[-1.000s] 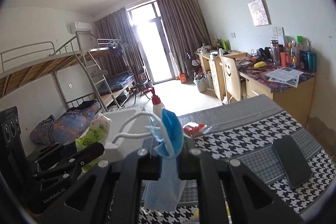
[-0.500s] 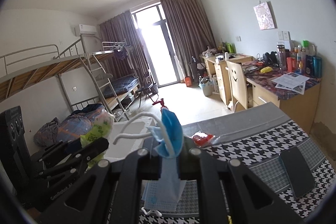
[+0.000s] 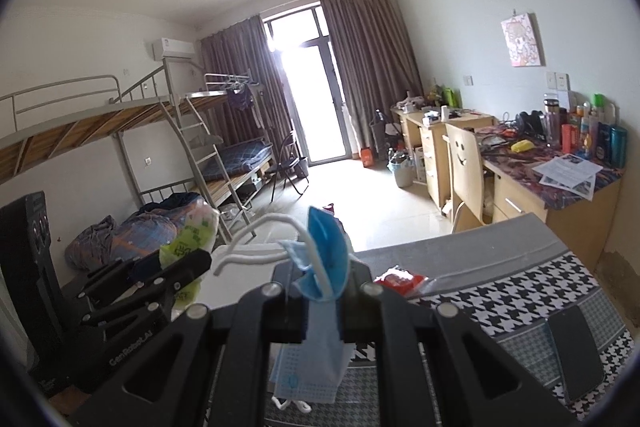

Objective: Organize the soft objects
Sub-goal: 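Carry the bag in the left tool while the right tool carries the mask toward the foam box, then open the left tool to drop the plastic bag into the foam box, then lower the blue mask into the foam box and open the right tool, then move both tools back from the foam box to the remaining pile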

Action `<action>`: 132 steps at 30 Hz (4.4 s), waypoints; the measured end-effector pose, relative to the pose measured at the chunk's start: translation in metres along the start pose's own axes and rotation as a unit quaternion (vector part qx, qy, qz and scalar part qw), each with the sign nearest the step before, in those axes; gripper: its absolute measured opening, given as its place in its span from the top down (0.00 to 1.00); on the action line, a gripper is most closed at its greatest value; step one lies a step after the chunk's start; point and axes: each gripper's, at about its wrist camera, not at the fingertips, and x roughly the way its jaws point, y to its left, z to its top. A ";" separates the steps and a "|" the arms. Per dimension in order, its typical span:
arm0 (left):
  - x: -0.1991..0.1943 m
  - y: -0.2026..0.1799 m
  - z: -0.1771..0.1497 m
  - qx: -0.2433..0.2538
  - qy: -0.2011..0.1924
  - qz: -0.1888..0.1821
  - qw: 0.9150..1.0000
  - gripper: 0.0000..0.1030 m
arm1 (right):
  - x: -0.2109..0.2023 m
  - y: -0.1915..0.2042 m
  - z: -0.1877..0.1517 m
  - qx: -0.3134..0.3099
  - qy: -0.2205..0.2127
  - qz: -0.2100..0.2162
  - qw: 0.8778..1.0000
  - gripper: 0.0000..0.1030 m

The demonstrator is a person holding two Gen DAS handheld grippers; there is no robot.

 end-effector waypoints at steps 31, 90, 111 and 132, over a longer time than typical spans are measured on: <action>0.061 0.049 -0.014 -0.053 0.089 0.064 0.993 0.67 | 0.048 0.027 0.019 -0.038 0.045 0.034 0.998 0.87; -0.012 0.123 -0.059 -0.114 0.064 0.132 0.982 0.01 | 0.154 0.083 -0.011 -0.113 0.178 0.023 0.977 0.78; -0.016 0.116 -0.054 -0.111 0.064 0.124 0.984 0.01 | 0.147 0.077 -0.016 -0.127 0.190 0.026 0.973 0.31; -0.040 0.092 -0.043 -0.088 0.037 0.104 0.990 0.01 | 0.076 0.059 -0.005 -0.100 0.111 0.038 0.988 0.06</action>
